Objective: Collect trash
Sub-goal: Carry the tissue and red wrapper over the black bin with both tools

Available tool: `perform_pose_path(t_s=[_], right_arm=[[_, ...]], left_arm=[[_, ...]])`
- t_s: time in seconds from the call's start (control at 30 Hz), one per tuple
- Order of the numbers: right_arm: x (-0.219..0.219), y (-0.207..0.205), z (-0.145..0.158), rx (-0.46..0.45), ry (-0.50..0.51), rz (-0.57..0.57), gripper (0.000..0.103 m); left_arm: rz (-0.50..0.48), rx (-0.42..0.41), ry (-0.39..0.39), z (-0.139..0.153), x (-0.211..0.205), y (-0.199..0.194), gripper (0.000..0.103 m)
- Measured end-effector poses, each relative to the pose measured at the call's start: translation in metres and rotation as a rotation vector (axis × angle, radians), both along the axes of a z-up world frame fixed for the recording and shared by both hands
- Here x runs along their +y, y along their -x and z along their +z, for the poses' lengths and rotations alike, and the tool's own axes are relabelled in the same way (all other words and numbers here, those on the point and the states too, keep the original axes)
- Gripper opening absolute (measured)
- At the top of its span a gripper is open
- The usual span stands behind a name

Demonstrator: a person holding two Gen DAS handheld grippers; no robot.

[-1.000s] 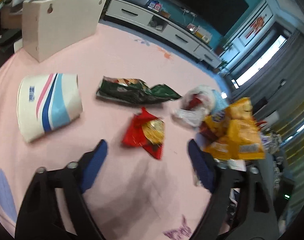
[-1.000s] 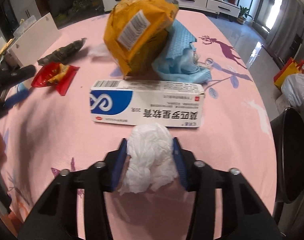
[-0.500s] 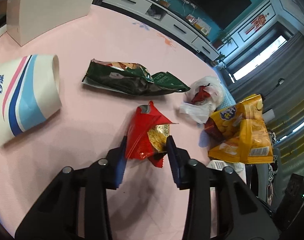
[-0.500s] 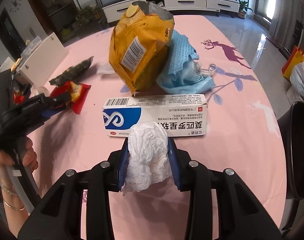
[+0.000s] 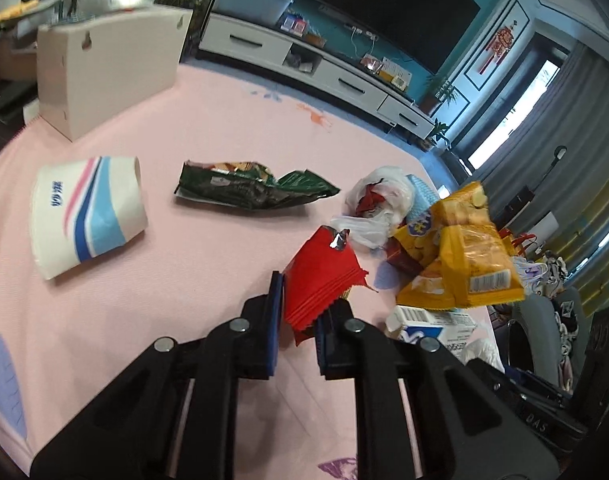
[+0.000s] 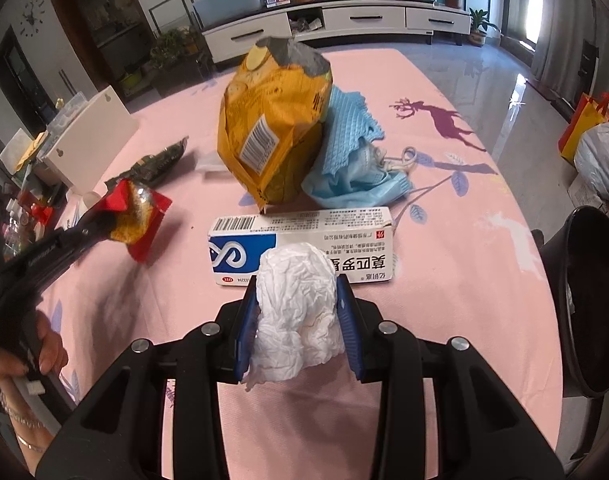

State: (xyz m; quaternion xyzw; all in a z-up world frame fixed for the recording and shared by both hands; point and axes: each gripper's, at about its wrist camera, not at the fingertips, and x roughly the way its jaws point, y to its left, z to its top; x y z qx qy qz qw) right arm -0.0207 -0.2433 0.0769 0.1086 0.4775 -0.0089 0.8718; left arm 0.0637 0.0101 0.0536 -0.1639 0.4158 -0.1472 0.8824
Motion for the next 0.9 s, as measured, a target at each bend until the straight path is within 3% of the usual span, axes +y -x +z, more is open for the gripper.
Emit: perform_pose_path(t_s=[0.6,0.9], right_arm=[[-0.016,0.024,0.042,-0.137,-0.026,-0.036,0.038],[-0.033,0.048,0.071,-0.237,-0.021,-0.070,0.038]], left_arm=[[-0.094,-0.190,-0.051,0.066,-0.033,0.073,0.015],[-0.175,-0.244,-0.089,0.080,-0.066,0.101,0.015]])
